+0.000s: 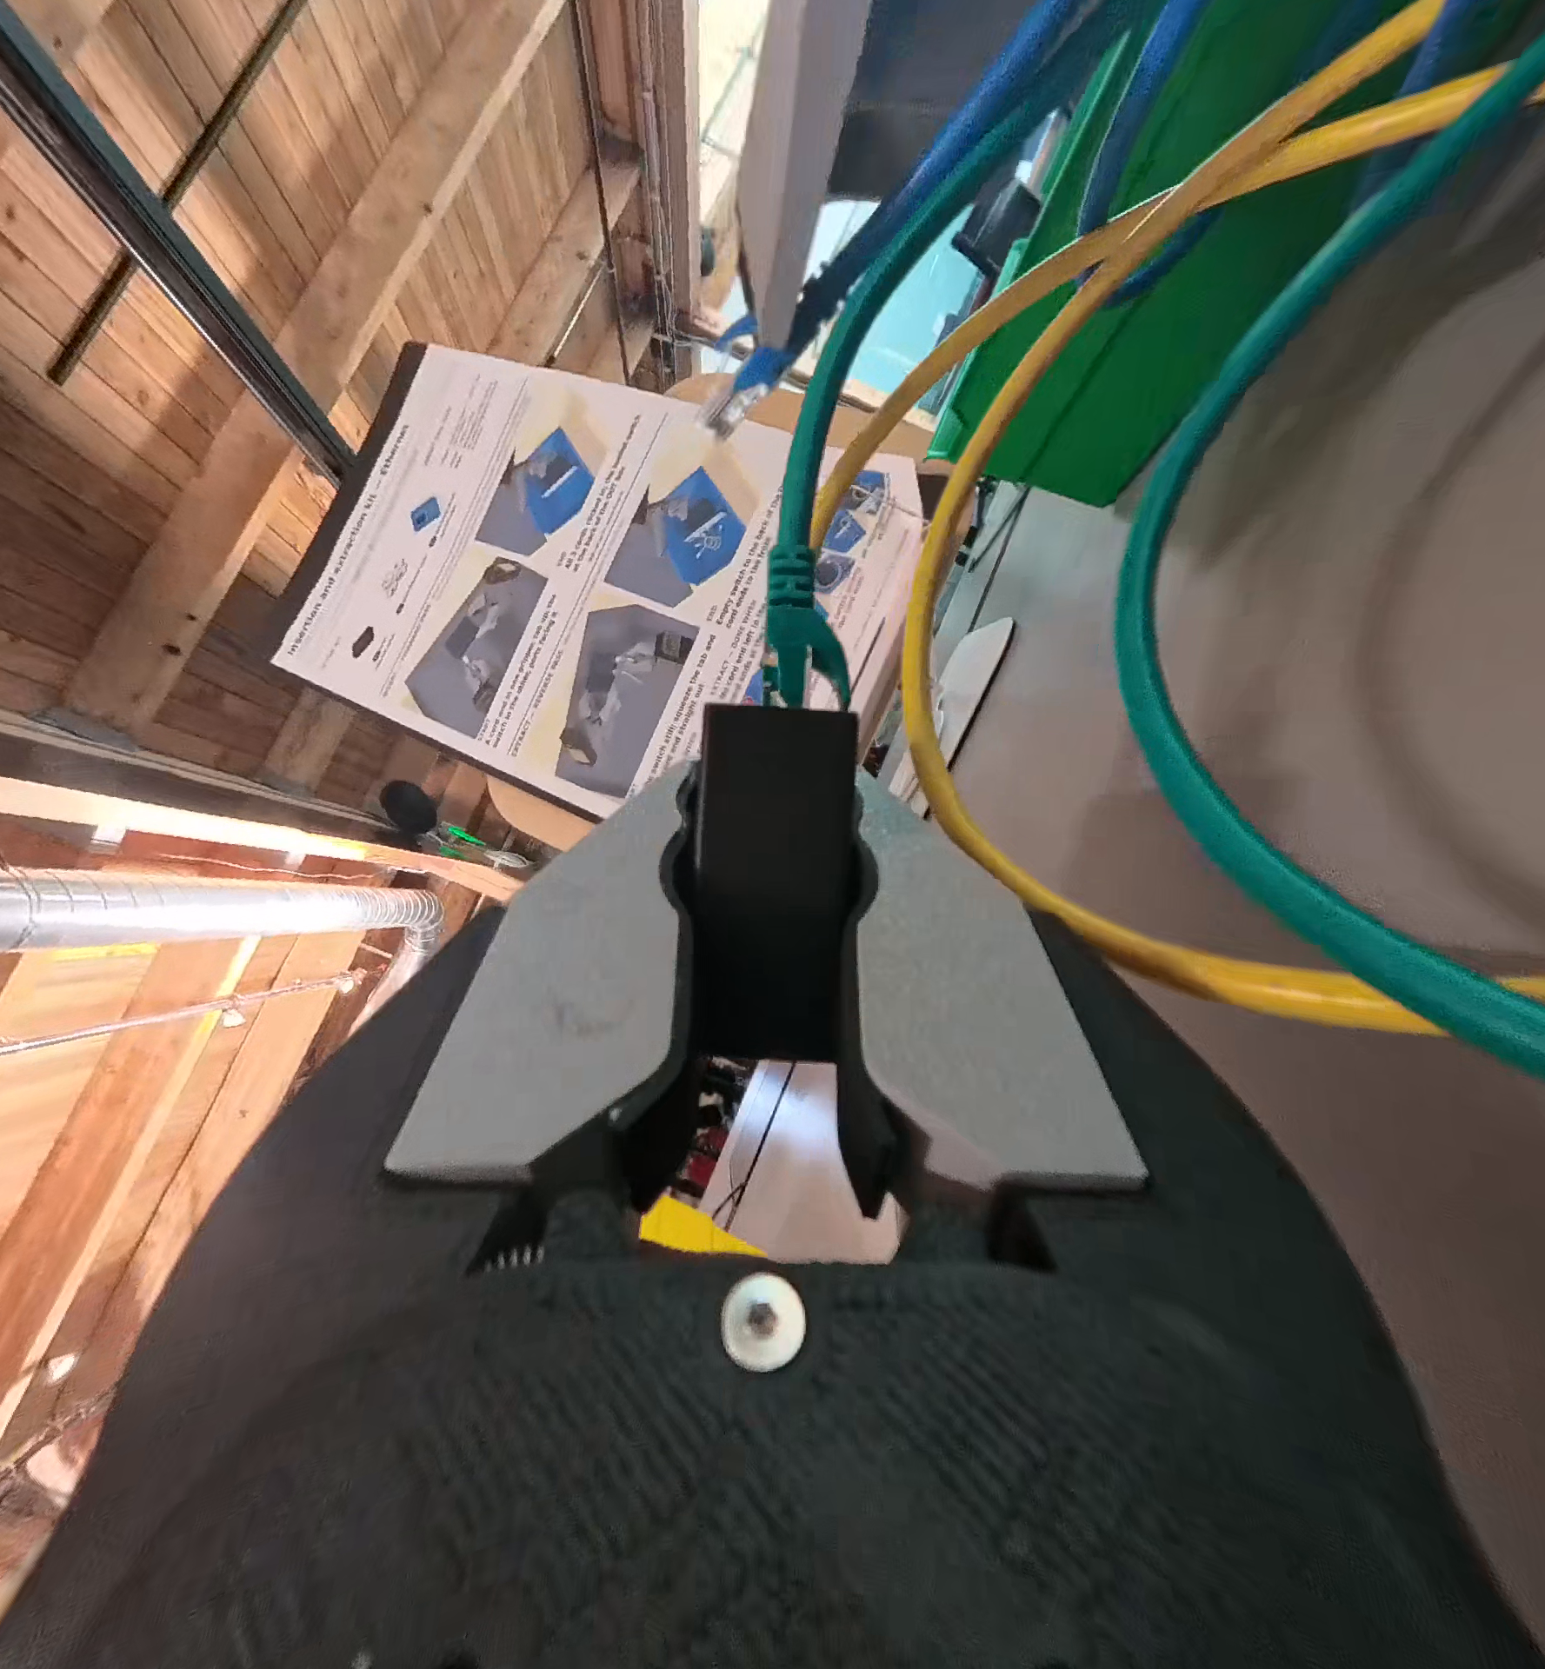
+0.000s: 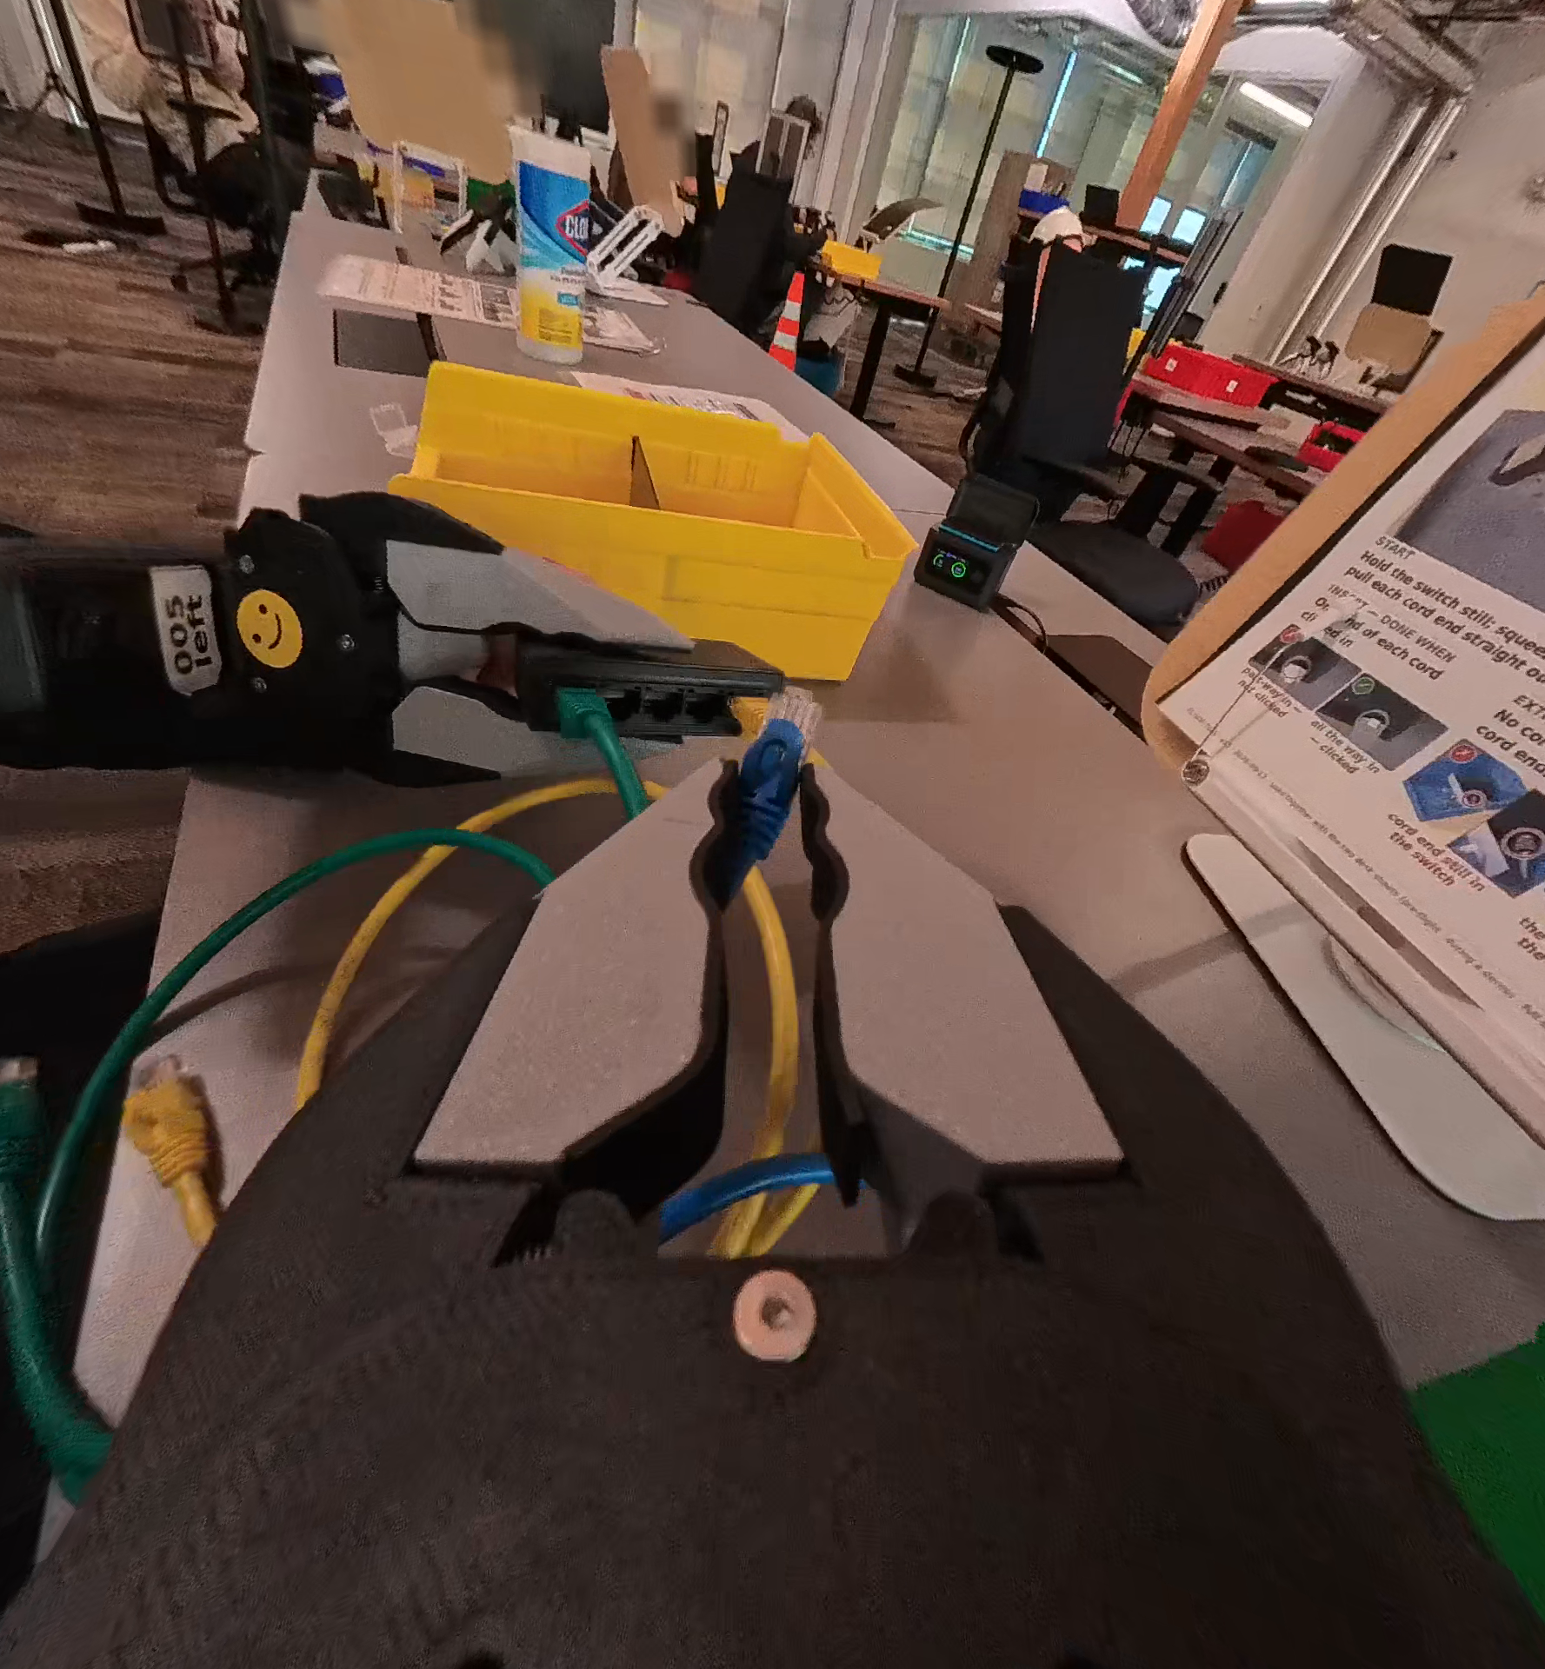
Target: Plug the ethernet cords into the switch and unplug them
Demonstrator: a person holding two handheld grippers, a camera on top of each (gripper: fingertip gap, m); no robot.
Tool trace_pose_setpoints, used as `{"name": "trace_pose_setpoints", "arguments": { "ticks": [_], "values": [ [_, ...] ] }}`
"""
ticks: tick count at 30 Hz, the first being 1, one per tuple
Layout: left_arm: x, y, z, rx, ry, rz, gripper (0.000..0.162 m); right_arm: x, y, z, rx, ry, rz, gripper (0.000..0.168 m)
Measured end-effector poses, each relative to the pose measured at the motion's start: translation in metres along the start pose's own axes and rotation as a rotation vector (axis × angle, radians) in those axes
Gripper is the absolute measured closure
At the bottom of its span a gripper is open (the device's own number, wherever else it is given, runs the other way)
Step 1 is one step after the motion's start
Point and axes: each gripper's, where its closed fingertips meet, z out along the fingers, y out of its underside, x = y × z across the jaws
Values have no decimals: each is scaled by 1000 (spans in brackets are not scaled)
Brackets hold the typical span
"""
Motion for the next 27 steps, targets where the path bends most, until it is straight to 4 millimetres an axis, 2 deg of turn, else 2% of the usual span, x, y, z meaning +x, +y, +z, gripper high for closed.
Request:
{"name": "trace_pose_setpoints", "arguments": {
  "ticks": [3, 6, 10, 12, 15, 18, 23, 27],
  "values": [
    [7, 2, 3, -14, 24, 23, 135, 2, 3, -5, 50, 21, -23, 160],
    [26, 11, 8, -72, 99, 93, 135, 1, 6, -6, 107, 8, -29, 159],
    [49, 21, 13, -145, 181, 177, 134, 0, 19, 0, 52, -4, -25, 159],
    [55, 23, 14, -168, 195, 196, 126, -1, 24, 3, 23, 3, -45, 159],
    [57, 25, 13, -191, 206, 218, 106, -1, 34, 7, -27, 3, -37, 159],
    [51, 27, 10, -204, 185, 201, 99, 2, 36, 6, -29, 25, -32, 159],
    [50, 29, 3, -192, 223, 116, 99, 9, 41, 1, -38, 55, -25, 159],
    [59, 30, -2, -194, 290, 59, 117, 0, 41, 3, -41, 22, -67, 160]
  ]
}}
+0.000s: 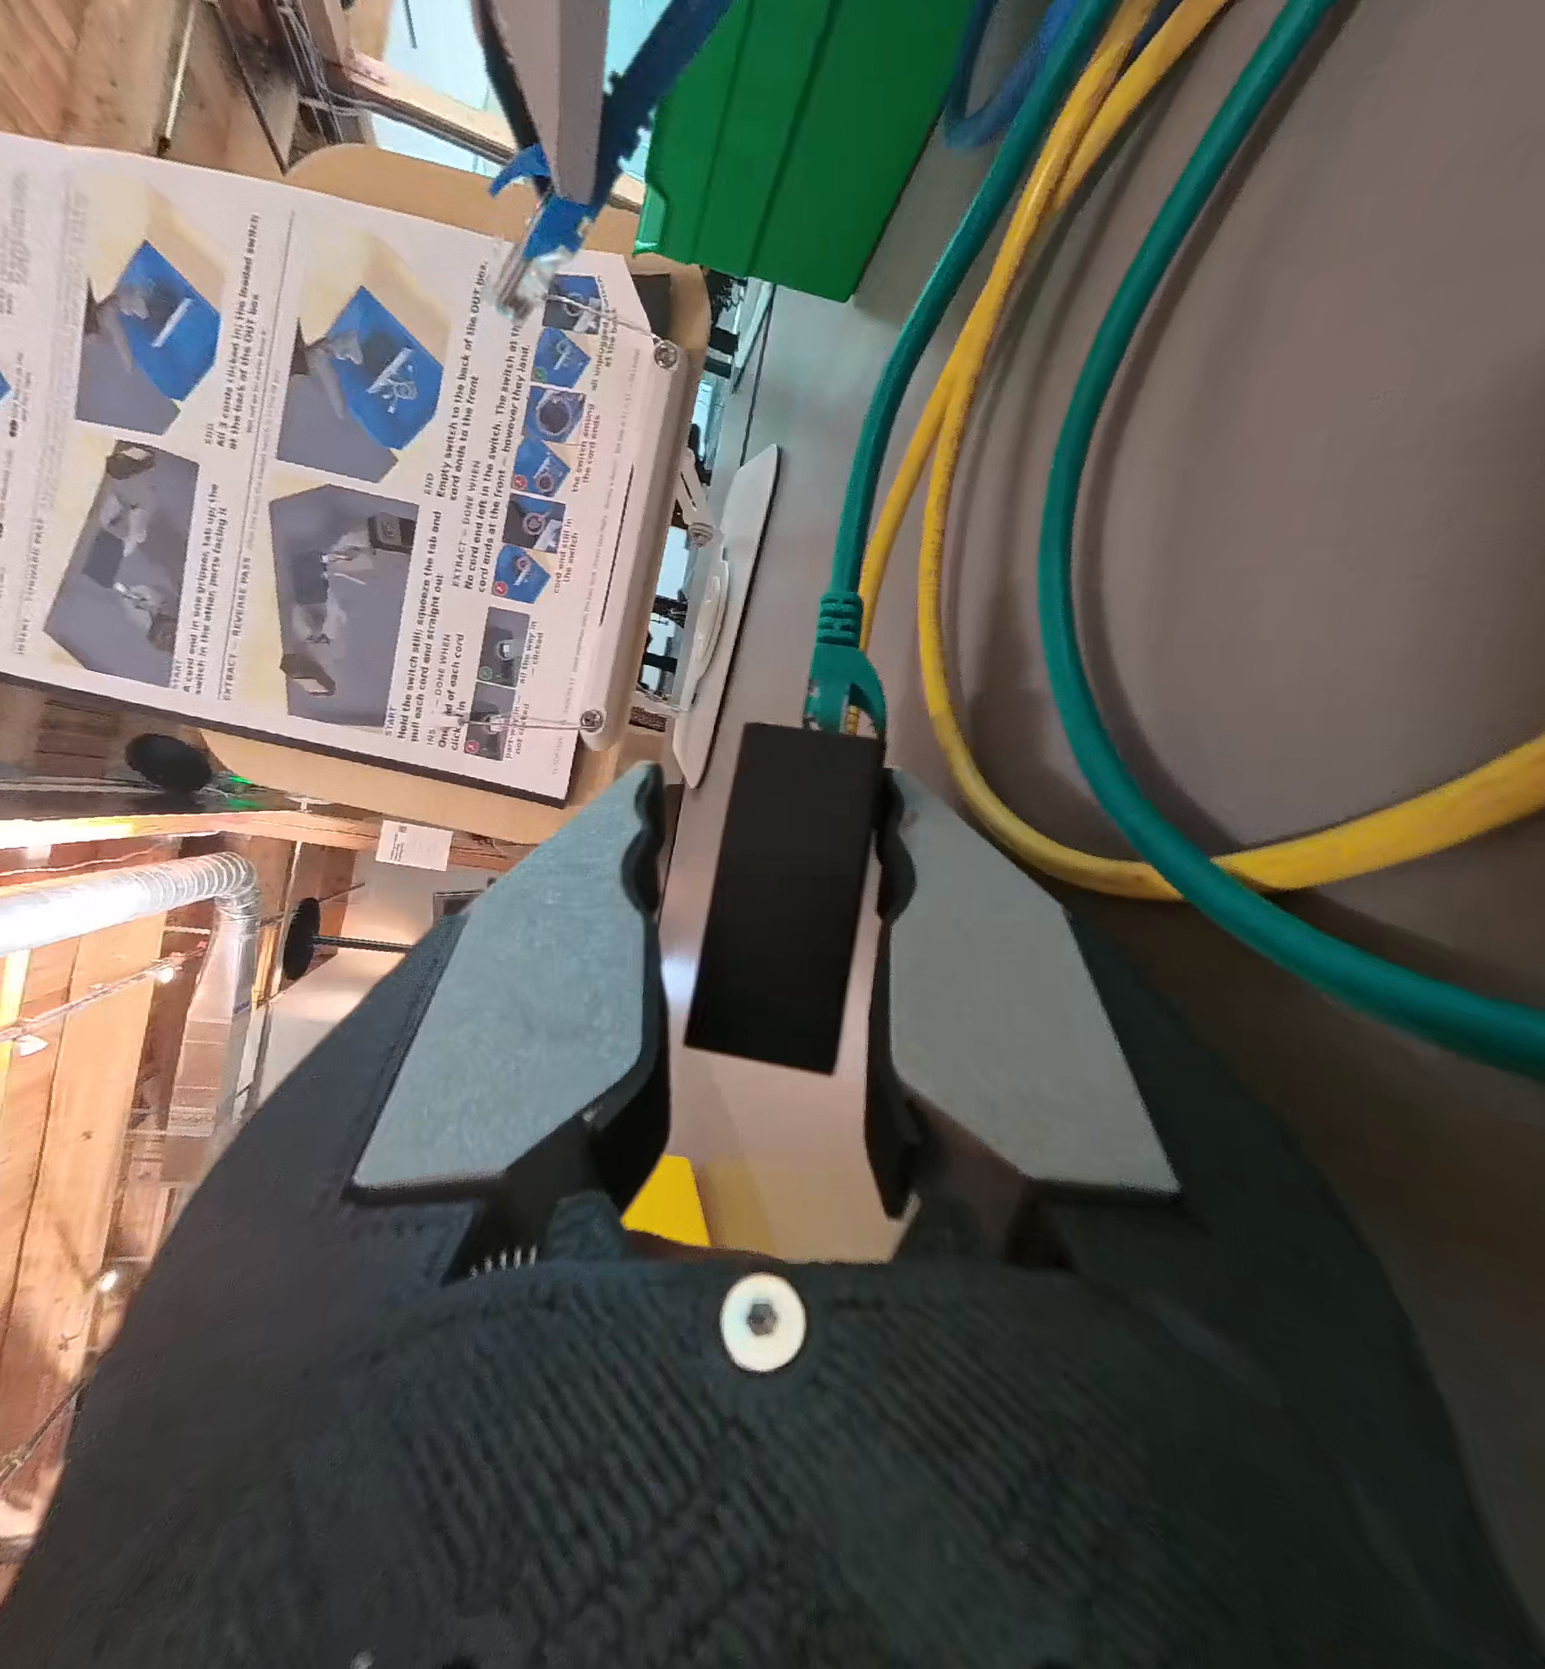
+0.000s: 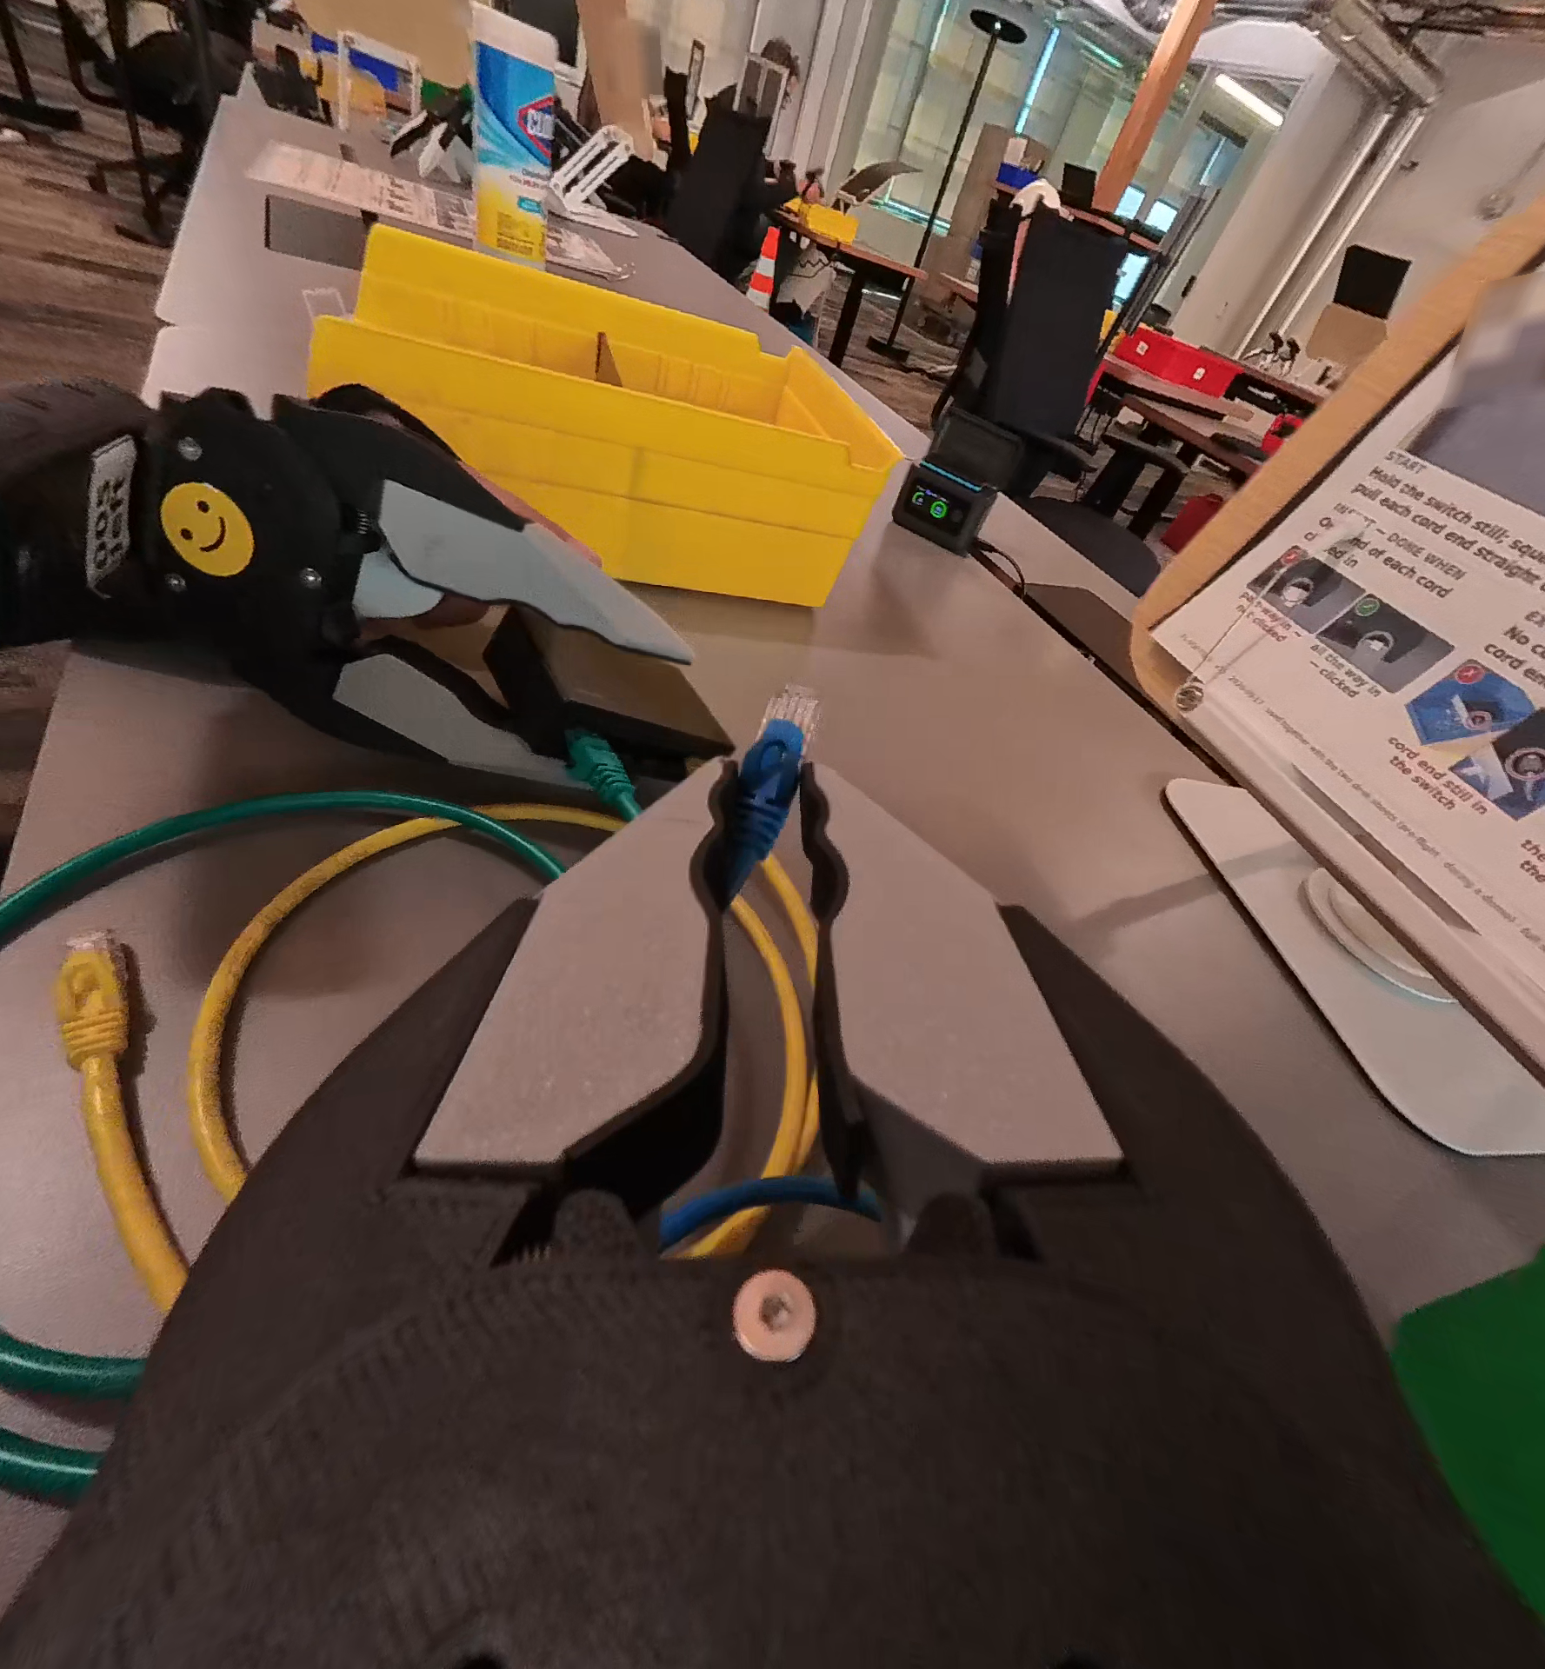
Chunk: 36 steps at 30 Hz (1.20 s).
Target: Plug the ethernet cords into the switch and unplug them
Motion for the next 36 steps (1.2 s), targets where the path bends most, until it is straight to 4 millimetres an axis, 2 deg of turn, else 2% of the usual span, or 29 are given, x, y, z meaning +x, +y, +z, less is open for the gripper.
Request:
{"name": "trace_pose_setpoints", "arguments": {
  "ticks": [3, 8, 10, 13, 14, 16, 18, 21, 24, 25, 27, 31, 36],
  "values": [
    [10, -1, 0, 0, 50, 28, 134, -14, 6, 7, -45, -40, -61, 159],
    [19, -3, 2, 3, 99, 16, 134, -32, 13, 17, -99, -65, -173, 160],
    [18, -7, 0, 32, 109, -31, 127, -35, 17, 19, -122, -57, -224, 160],
    [12, -17, -7, 97, 170, -227, 104, -36, 22, 22, -151, -35, -289, 159],
    [10, -20, -10, 120, 183, -266, 101, -34, 24, 22, -160, -25, -301, 160],
    [10, -22, -15, 155, 222, -324, 101, -31, 26, 22, -174, -4, -323, 159],
    [19, -21, -20, 172, 330, -413, 103, -29, 28, 22, -184, 19, -355, 160],
    [5, -25, -31, 221, 353, -524, 105, -30, 26, 22, -178, 35, -404, 159],
    [-27, -27, -34, 233, 295, -679, 133, -37, 15, 19, -122, 33, -467, 159],
    [-30, -30, -32, 215, 331, -742, 139, -40, 10, 18, -98, 40, -496, 159],
    [-28, -36, -25, 146, 435, -865, 137, -43, 4, 17, -71, 65, -548, 159],
    [-22, -64, -24, 181, 658, -1038, 136, -49, 4, 18, -67, 59, -592, 160],
    [-11, -80, -25, 193, 869, -1159, 149, -50, 0, 15, -62, 98, -676, 160]
  ]
}}
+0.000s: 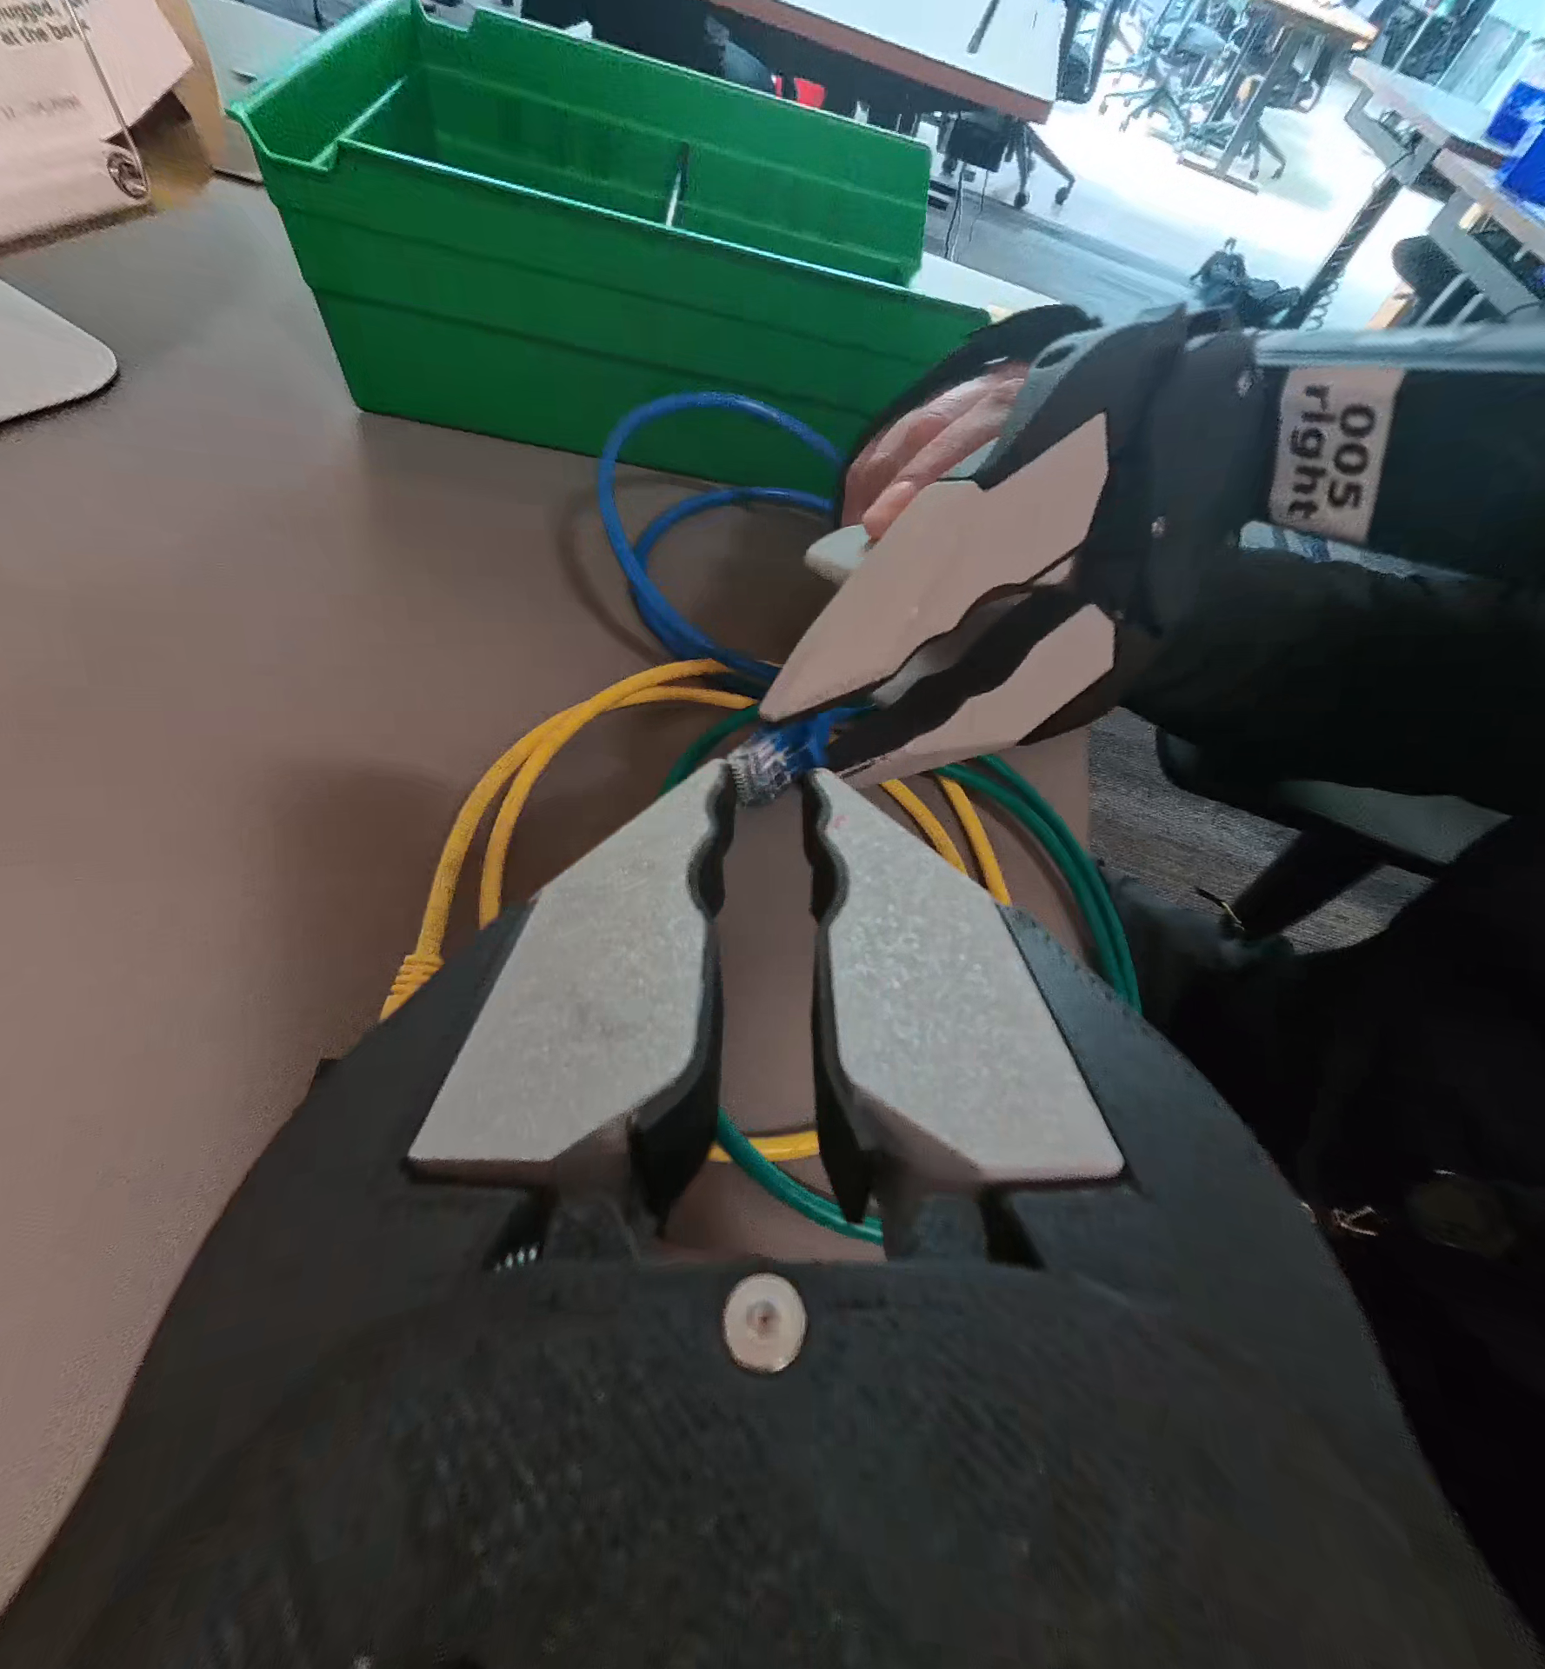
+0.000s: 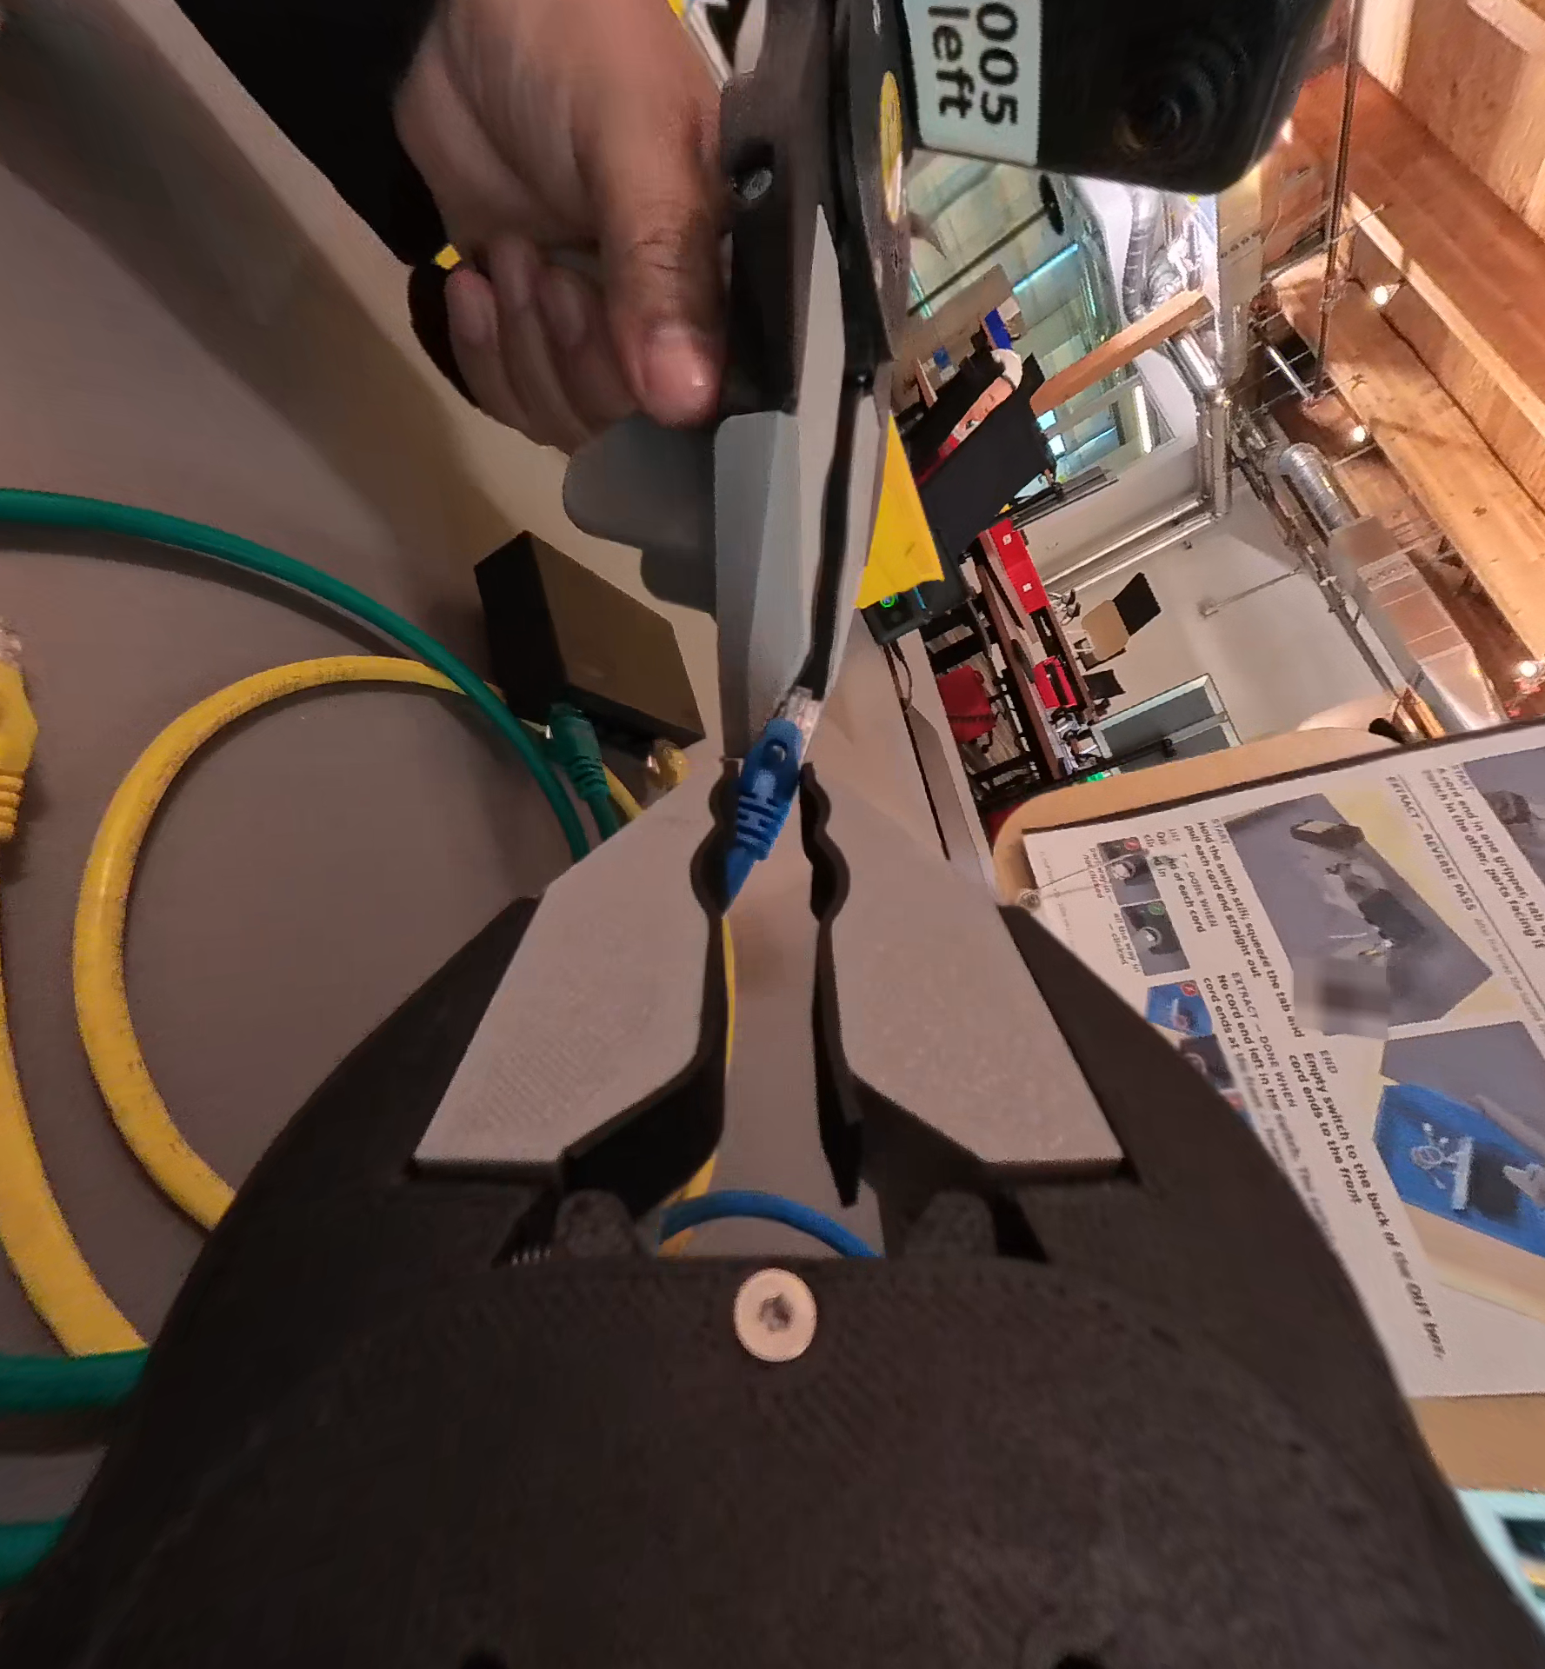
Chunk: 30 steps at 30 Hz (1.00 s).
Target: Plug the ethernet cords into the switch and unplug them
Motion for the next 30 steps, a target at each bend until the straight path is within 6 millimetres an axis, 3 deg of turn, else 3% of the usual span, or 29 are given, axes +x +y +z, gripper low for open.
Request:
{"name": "trace_pose_setpoints", "arguments": {
  "ticks": [4, 12, 20, 26, 30],
  "values": [
    [1, 0, -1, 14, -7, 49, 151, -1, -1, 0, -8, 20, -61, 159],
    [13, 7, -4, 29, 159, -101, 150, -10, -8, -1, 16, -2, -114, 159],
    [16, 8, -5, -22, 83, 69, 155, -12, -11, -4, 60, -35, -56, 158],
    [22, 4, -10, 8, 204, -131, 151, -10, -16, -5, 47, 19, -150, 158],
    [20, 3, -12, 37, 208, -146, 149, -15, -14, -3, 27, 9, -186, 159]
  ]
}}
